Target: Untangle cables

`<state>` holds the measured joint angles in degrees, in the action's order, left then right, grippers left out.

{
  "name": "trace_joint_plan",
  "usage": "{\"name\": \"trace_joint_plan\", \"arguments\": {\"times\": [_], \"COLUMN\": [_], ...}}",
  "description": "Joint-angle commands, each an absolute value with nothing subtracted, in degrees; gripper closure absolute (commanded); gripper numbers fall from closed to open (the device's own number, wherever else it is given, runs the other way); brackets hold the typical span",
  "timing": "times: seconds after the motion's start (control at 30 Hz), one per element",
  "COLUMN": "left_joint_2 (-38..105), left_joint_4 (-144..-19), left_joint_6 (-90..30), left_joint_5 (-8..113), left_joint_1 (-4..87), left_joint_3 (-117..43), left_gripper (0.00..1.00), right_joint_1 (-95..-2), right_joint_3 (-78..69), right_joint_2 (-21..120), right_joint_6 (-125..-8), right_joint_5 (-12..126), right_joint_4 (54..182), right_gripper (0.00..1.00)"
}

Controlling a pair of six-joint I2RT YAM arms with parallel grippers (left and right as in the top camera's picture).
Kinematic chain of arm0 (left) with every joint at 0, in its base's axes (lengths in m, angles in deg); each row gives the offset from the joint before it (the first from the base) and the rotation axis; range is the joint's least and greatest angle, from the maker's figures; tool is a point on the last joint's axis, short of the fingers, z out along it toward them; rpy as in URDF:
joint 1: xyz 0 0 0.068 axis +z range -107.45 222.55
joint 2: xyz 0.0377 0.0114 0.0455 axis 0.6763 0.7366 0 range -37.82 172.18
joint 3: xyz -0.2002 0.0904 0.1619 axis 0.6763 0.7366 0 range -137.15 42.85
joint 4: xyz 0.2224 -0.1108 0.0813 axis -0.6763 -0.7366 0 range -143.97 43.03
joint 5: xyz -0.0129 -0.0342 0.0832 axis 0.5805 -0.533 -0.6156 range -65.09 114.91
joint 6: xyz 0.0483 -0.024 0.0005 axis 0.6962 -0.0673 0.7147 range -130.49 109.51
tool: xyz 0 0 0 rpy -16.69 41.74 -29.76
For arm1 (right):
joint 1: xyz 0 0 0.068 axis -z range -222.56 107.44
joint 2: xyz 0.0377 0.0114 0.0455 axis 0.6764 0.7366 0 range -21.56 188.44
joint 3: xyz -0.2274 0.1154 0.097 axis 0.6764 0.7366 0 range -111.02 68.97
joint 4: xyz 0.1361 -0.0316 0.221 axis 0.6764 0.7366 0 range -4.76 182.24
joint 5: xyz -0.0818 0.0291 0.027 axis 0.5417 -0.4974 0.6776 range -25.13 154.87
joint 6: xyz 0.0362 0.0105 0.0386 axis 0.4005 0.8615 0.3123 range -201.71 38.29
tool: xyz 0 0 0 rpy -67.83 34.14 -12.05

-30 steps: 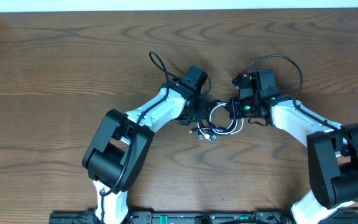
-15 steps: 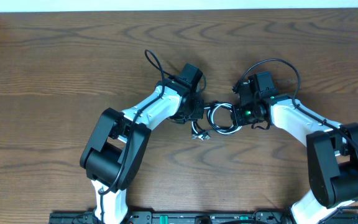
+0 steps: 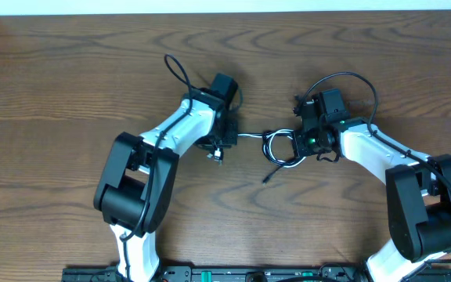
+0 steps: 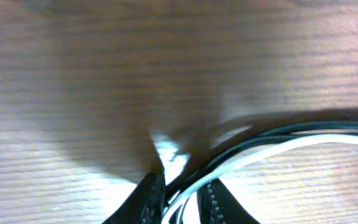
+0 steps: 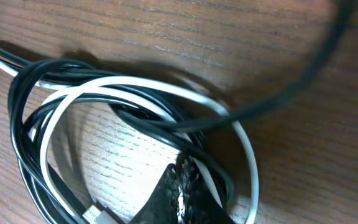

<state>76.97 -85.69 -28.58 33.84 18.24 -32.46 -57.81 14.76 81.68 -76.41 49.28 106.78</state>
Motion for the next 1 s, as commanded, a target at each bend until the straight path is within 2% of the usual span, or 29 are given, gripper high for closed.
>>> {"name": "trace_joint_plan", "arguments": {"times": [0.0, 0.3, 0.43, 0.53, 0.7, 0.97], "left_joint_2": [78.54, 78.54, 78.54, 78.56, 78.8, 82.12], "left_joint_4": [-87.07, -96.29, -100.12, -100.12, -97.71, -95.59], "left_joint_6": [-27.64, -27.66, -27.68, -28.27, -28.8, -32.03], "left_joint_5": [29.38, 33.01, 39.57, 44.84, 44.36, 44.38], "left_joint_1": [19.9, 19.92, 19.7, 18.57, 14.89, 9.76], "left_joint_3": [-34.65, -46.84, -50.97, -51.13, -50.27, -48.44], "left_gripper": [0.76, 0.75, 0.75, 0.75, 0.72, 0.68], "right_joint_1": [-57.68, -57.68, -57.68, -57.68, -57.65, -56.41], "right_joint_3": [14.96, 14.96, 14.96, 14.96, 14.74, 9.91], "right_joint_2": [83.37, 83.37, 83.37, 83.37, 83.35, 82.23], "right_joint_6": [-77.5, -77.48, -77.5, -77.48, -76.63, -79.25], "right_joint_5": [53.8, 53.56, 51.57, 51.01, 49.45, 40.14], "right_joint_4": [107.1, 106.89, 106.62, 106.43, 106.3, 112.96], "right_gripper": [0.97, 0.96, 0.96, 0.96, 0.97, 0.9]}}
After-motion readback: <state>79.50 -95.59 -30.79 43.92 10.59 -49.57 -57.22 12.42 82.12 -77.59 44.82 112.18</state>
